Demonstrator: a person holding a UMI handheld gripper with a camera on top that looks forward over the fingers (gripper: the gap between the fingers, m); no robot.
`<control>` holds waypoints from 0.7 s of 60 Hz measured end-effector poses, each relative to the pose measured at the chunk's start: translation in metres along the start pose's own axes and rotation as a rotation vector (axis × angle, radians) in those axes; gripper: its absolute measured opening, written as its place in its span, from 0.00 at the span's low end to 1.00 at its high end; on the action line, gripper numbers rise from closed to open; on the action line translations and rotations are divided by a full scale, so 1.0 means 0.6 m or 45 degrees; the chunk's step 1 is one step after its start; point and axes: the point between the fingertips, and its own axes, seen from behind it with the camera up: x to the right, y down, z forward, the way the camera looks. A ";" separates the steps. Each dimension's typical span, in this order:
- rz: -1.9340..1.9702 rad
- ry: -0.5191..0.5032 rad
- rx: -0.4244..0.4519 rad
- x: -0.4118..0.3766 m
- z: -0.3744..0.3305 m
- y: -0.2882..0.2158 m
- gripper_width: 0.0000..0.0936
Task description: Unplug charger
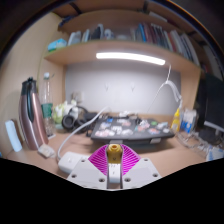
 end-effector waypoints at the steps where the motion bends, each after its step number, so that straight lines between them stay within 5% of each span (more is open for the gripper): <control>1: -0.009 0.025 0.050 0.008 -0.007 -0.022 0.19; 9: 0.066 0.026 0.185 0.034 -0.053 -0.121 0.19; 17: 0.079 0.089 0.127 0.098 -0.088 -0.122 0.20; 42: 0.027 0.059 -0.486 0.156 -0.092 0.147 0.24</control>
